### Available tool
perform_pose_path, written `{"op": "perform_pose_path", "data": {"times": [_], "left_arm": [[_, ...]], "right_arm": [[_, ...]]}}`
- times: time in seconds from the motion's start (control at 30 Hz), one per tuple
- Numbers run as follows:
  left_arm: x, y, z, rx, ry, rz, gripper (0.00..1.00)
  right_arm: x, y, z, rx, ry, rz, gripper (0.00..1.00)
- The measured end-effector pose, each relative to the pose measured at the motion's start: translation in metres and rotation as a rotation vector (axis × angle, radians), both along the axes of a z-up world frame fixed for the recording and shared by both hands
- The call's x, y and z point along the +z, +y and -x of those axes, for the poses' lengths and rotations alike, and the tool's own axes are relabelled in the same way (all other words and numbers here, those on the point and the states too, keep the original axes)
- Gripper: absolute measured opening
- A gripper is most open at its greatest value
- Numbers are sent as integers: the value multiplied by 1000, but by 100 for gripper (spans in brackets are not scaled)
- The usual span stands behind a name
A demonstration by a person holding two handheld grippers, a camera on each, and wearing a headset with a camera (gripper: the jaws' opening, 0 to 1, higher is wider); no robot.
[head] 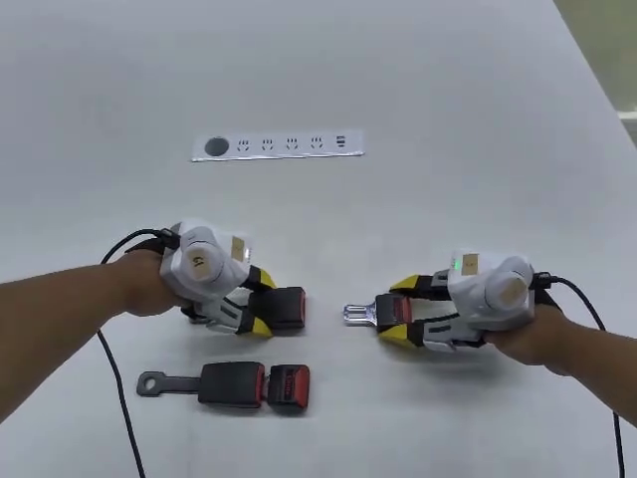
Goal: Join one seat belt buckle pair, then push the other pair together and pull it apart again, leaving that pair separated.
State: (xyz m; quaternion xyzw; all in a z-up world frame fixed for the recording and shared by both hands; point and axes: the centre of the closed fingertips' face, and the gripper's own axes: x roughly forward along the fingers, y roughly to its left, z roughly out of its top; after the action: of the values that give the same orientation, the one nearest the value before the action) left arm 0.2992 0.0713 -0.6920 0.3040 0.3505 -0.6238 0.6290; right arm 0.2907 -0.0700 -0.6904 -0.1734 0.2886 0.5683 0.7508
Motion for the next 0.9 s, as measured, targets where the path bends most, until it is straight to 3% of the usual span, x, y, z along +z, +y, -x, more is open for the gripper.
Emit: {"op": "perform_pose_path", "data": {"times": [0.9], "left_arm": [[1, -2, 2, 14, 1, -5, 34]], "right_arm": [[1, -36, 0, -27, 10, 25, 36]]}}
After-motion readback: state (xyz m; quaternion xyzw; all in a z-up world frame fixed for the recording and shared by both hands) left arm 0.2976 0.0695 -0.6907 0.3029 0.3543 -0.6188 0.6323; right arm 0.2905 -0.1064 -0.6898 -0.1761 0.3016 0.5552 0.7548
